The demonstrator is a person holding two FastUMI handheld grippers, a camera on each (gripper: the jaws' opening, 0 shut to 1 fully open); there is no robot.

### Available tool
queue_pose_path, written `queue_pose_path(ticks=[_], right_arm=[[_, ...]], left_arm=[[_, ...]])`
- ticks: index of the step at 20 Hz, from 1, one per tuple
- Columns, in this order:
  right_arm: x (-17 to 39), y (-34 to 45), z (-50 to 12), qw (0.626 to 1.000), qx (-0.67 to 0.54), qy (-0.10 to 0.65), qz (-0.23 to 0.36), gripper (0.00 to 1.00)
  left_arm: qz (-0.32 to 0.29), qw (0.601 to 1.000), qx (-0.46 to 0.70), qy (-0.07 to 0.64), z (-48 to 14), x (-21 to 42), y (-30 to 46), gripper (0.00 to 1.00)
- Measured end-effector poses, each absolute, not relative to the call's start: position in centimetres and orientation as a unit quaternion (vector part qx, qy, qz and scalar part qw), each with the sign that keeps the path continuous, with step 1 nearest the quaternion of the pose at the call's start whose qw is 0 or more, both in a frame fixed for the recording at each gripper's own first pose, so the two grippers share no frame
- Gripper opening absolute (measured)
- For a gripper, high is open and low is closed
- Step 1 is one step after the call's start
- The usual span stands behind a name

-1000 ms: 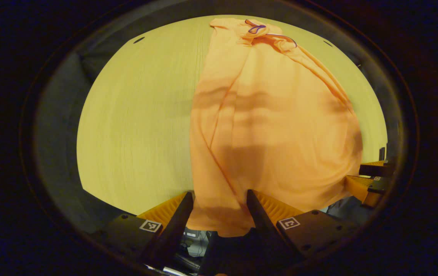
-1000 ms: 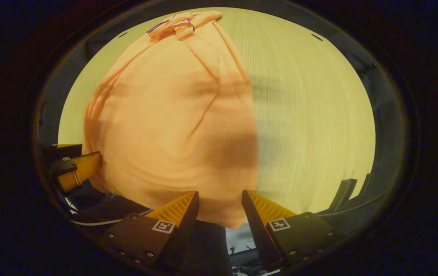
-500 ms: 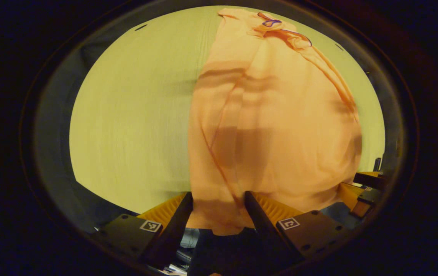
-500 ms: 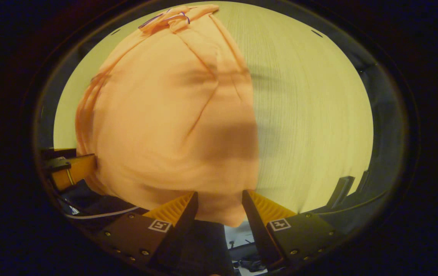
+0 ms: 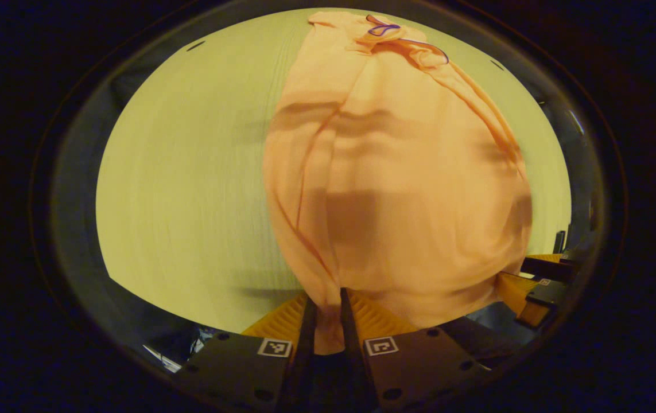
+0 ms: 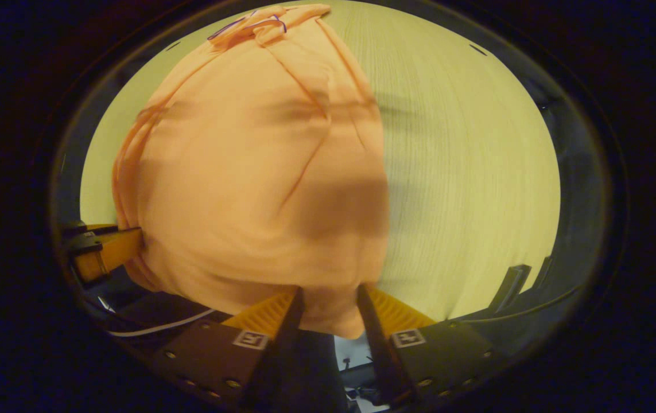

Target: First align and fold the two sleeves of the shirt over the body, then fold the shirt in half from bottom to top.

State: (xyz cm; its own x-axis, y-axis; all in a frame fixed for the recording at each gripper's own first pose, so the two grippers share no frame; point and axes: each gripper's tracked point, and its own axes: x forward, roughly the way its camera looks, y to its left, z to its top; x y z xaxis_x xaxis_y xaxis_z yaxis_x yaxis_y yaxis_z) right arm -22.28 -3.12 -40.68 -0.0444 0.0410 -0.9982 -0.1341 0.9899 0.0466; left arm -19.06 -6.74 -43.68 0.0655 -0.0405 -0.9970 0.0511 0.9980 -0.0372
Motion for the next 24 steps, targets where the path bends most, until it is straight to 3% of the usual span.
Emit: queue_pose_path(ticks=[2, 3, 4, 5, 7, 11, 12, 15, 17, 19, 21, 23, 24], right_arm=[[-22.1, -3.1, -40.7, 0.692, -0.031, 0.719, 0.056, 0.27], [-22.4, -3.1, -40.6, 0.687, -0.038, 0.723, 0.061, 0.18], [-22.2, -3.1, -40.7, 0.690, -0.041, 0.720, 0.063, 0.18], [-22.2, -3.0, -40.5, 0.688, -0.042, 0.722, 0.068, 0.18], [-22.0, -3.0, -40.5, 0.693, -0.032, 0.718, 0.060, 0.00], [-22.2, -3.0, -40.5, 0.694, -0.033, 0.717, 0.061, 0.00], [-22.2, -3.0, -40.4, 0.694, -0.030, 0.717, 0.061, 0.00], [-22.2, -2.9, -40.3, 0.693, -0.015, 0.718, 0.060, 0.00], [-21.9, -2.7, -39.8, 0.694, -0.004, 0.717, 0.060, 0.00], [-21.2, -2.5, -39.0, 0.699, 0.001, 0.712, 0.063, 0.00], [-20.2, -2.2, -37.8, 0.709, 0.008, 0.702, 0.065, 0.00], [-18.8, -2.0, -36.7, 0.719, 0.015, 0.691, 0.067, 0.00], [-18.0, -1.9, -36.2, 0.724, 0.021, 0.686, 0.068, 0.00]], left_arm=[[-0.033, 0.731, 0.003, 0.682, -43.7, -19.0, -6.6, 0.17], [-0.032, 0.732, 0.000, 0.681, -43.3, -18.9, -6.6, 0.19], [-0.030, 0.731, -0.005, 0.682, -43.2, -18.8, -6.5, 0.21], [-0.033, 0.731, -0.005, 0.682, -42.7, -18.5, -6.5, 0.14], [-0.031, 0.734, -0.010, 0.678, -42.0, -17.9, -6.2, 0.10], [-0.032, 0.740, -0.014, 0.672, -40.3, -16.4, -5.4, 0.06], [-0.034, 0.744, -0.017, 0.667, -39.7, -15.8, -5.3, 0.10], [-0.038, 0.749, -0.022, 0.661, -39.8, -15.8, -5.2, 0.06], [-0.041, 0.755, -0.019, 0.654, -38.5, -15.2, -5.1, 0.10], [-0.043, 0.762, -0.019, 0.646, -37.8, -14.5, -5.1, 0.05], [-0.041, 0.770, -0.027, 0.637, -36.6, -13.4, -4.9, 0.10], [-0.038, 0.780, -0.034, 0.624, -35.3, -12.4, -4.4, 0.06], [-0.036, 0.784, -0.037, 0.618, -34.7, -11.7, -4.2, 0.10]])
